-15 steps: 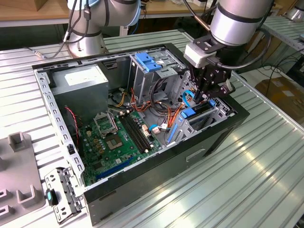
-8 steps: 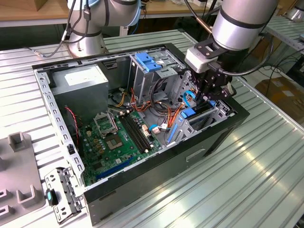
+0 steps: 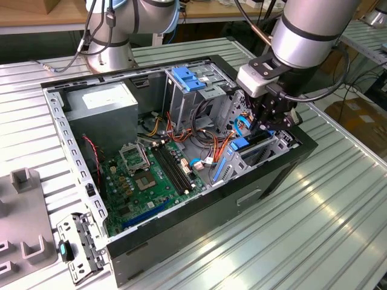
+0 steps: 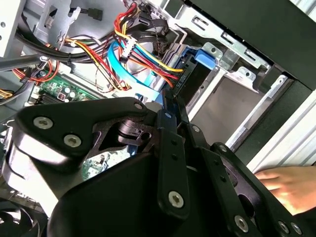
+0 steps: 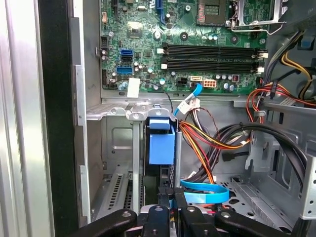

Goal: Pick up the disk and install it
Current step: 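Insert the second disk wire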

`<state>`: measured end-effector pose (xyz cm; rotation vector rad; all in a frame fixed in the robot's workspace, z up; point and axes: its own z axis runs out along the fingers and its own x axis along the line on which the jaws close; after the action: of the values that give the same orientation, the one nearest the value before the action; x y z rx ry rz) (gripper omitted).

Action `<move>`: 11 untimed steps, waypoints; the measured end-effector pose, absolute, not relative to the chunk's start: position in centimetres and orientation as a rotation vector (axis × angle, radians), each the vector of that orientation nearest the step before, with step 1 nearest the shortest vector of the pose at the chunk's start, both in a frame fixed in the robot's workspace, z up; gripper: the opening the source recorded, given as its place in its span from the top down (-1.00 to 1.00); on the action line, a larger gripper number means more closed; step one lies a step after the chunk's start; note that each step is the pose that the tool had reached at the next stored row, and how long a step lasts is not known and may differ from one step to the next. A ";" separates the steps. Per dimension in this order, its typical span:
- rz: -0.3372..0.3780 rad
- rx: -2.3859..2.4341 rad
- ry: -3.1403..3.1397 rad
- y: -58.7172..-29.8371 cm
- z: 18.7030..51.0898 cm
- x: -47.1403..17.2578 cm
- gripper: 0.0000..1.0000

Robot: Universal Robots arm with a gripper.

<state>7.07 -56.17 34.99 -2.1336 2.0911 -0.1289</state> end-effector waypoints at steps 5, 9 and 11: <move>-0.137 -2.131 2.085 -56.2 34.9 7.0 0.68; -0.138 -2.127 2.080 -56.2 34.8 6.9 0.68; -0.138 -2.127 2.080 -56.2 34.8 6.9 0.68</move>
<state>6.92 -56.19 34.76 -2.1267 2.0798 -0.1379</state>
